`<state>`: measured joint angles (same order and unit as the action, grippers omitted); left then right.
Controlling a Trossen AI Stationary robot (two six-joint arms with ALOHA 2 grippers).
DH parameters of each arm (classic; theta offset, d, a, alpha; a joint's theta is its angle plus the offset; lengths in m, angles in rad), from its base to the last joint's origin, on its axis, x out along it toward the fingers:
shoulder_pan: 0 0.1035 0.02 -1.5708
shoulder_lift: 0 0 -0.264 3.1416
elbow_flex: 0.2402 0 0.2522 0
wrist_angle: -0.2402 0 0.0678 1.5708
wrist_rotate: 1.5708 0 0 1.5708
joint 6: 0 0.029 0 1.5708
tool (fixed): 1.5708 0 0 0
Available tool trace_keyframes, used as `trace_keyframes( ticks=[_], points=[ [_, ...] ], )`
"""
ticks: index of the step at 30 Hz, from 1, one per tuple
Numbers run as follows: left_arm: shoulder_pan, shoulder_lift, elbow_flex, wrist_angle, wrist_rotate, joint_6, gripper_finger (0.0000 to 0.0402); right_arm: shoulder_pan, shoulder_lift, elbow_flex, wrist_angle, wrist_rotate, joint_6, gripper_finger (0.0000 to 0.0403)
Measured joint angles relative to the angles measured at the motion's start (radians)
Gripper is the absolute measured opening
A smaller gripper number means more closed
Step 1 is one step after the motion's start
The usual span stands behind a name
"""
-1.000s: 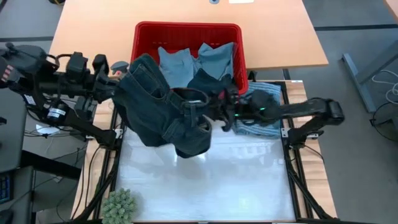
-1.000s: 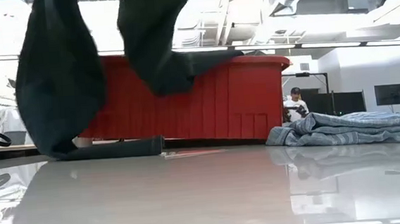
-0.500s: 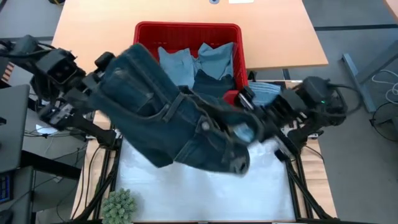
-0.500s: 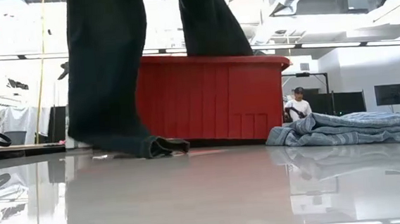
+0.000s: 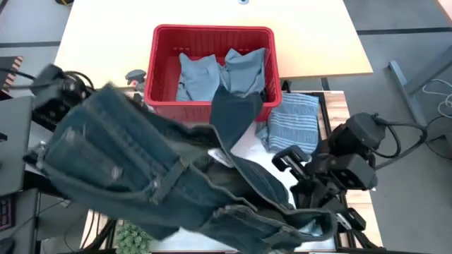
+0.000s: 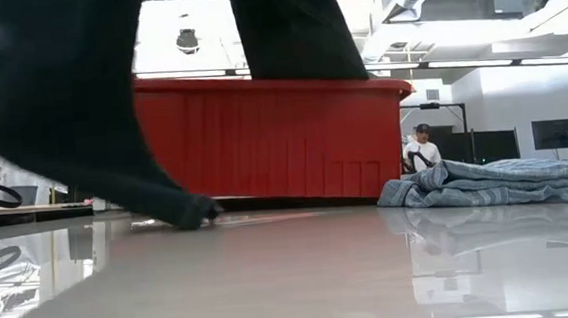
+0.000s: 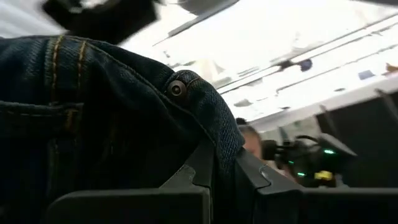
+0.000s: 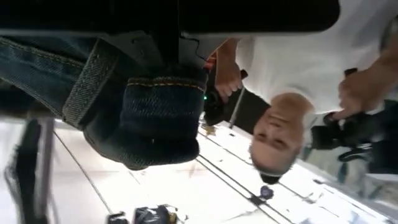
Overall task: Fold Laundry from Bin
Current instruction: Fold the black pants
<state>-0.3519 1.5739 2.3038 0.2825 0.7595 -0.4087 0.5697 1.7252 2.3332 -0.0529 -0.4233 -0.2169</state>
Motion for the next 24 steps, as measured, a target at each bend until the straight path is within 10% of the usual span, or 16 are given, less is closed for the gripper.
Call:
trace_keyframes(
  ticks=[16, 24],
  points=[
    [-0.260, 0.180, 0.030, 0.004, 0.127, 0.294, 0.0007, 0.219, 0.116, 0.003, -0.063, -0.045, -0.294, 0.0027],
    [-0.300, 0.185, 0.030, -0.026, 0.124, 0.482, 0.0007, 0.340, 0.146, 0.002, -0.077, 0.190, -0.444, 0.0027]
  ],
)
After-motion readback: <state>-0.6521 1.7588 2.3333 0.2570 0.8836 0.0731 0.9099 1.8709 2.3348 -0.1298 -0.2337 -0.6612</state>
